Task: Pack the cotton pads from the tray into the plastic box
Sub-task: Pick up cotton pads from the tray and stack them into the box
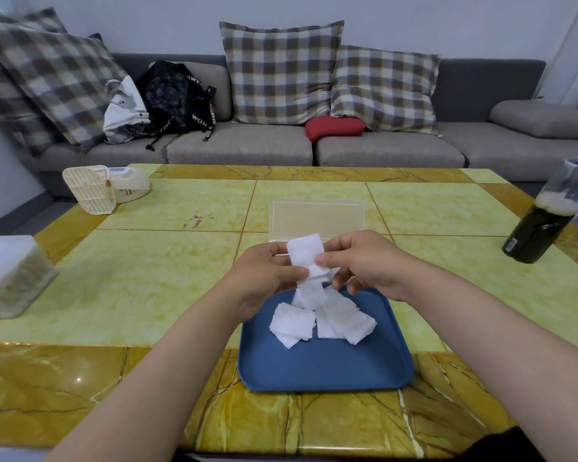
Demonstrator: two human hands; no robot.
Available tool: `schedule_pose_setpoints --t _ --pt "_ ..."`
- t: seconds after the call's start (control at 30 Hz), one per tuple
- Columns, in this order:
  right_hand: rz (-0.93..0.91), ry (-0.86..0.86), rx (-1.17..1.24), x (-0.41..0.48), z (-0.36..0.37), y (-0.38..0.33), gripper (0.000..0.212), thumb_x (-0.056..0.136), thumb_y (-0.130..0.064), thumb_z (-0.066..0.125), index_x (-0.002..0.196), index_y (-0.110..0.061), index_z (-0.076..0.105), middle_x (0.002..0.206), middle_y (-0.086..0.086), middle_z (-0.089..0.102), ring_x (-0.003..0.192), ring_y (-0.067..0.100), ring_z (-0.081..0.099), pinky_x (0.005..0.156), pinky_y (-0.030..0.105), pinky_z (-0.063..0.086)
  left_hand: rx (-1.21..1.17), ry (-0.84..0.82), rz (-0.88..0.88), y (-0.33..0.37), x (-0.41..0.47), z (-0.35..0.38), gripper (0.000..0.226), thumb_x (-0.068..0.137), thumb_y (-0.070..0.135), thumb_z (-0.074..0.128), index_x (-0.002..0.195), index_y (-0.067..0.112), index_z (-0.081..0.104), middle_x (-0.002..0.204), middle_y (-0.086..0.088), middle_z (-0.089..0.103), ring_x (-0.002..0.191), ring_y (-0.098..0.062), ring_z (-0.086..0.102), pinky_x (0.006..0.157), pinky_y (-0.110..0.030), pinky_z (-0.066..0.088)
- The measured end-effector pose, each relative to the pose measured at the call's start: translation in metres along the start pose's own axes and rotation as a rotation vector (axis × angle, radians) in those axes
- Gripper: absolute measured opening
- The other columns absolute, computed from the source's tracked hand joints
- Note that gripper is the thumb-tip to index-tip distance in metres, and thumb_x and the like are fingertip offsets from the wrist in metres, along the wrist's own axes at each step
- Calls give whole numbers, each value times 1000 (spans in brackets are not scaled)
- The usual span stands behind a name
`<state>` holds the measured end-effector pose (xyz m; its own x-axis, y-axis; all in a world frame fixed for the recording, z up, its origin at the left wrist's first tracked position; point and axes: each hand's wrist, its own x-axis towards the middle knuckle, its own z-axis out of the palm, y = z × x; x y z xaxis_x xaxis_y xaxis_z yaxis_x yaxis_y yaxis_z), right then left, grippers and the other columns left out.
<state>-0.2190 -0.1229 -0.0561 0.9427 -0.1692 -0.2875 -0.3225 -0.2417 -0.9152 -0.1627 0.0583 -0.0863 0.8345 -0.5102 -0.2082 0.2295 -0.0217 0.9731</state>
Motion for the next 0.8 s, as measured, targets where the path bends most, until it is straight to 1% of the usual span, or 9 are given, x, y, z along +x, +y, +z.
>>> schedule_pose_setpoints --t 0.17,0.27,0.37,0.47,0.5,0.57,0.63,0.7,0.8 --pt "-51 24 -122 0 4 0 20 87 -16 78 105 -10 71 92 9 75 55 16 65 43 25 43 -30 24 -20 1 0 -2 21 95 5 63 115 4 69 108 -13 77 100 -28 75 84 -34 61" --pt "-180 143 -297 3 5 -1 14 89 -24 74 102 -19 70 93 3 73 54 14 63 44 21 42 -43 87 -38 0 2 -4 18 97 10 64 111 2 70 106 -14 77 97 -26 76 77 -31 62" --pt "-366 261 -520 4 -3 0 15 87 -10 66 93 -24 68 90 -1 69 61 1 56 54 9 40 -51 120 -52 0 2 -7 16 96 7 63 109 -1 70 107 -16 77 99 -29 75 74 -30 63" --pt "-367 107 -768 0 -11 6 19 84 -9 68 88 -26 74 89 -10 71 63 -10 57 57 5 41 -4 151 -55 -1 2 -8 14 97 6 63 106 -1 70 106 -16 76 97 -28 75 72 -30 64" --pt "-322 31 -823 -1 -12 10 19 83 -11 71 91 -28 77 92 -14 72 68 -12 59 61 6 42 14 154 -61 -1 2 -9 14 97 7 63 105 -1 70 105 -16 76 95 -27 75 72 -30 64" --pt "-243 -71 -922 -1 -9 20 27 82 -17 75 104 -31 76 104 -20 72 91 -8 63 78 13 48 46 155 -79 -2 2 -9 15 97 11 64 103 -1 71 105 -16 76 91 -24 75 73 -31 64" --pt "-234 -80 -1020 -1 -3 26 36 82 -25 74 117 -34 72 115 -21 69 106 1 62 89 22 51 64 160 -87 -3 3 -8 18 97 15 64 104 0 71 105 -15 76 92 -24 75 74 -31 64" --pt "-293 -42 -1102 0 6 28 43 82 -35 71 125 -36 67 119 -20 67 106 5 59 84 25 49 70 181 -78 -3 4 -6 20 97 16 63 105 -1 72 104 -15 76 94 -25 75 75 -32 64" --pt "-347 -27 -1215 9 22 32 44 85 -37 60 128 -42 62 122 -18 63 109 12 59 76 29 43 55 229 -60 -3 5 -7 21 97 14 63 105 -4 71 104 -17 76 89 -25 74 76 -34 64"
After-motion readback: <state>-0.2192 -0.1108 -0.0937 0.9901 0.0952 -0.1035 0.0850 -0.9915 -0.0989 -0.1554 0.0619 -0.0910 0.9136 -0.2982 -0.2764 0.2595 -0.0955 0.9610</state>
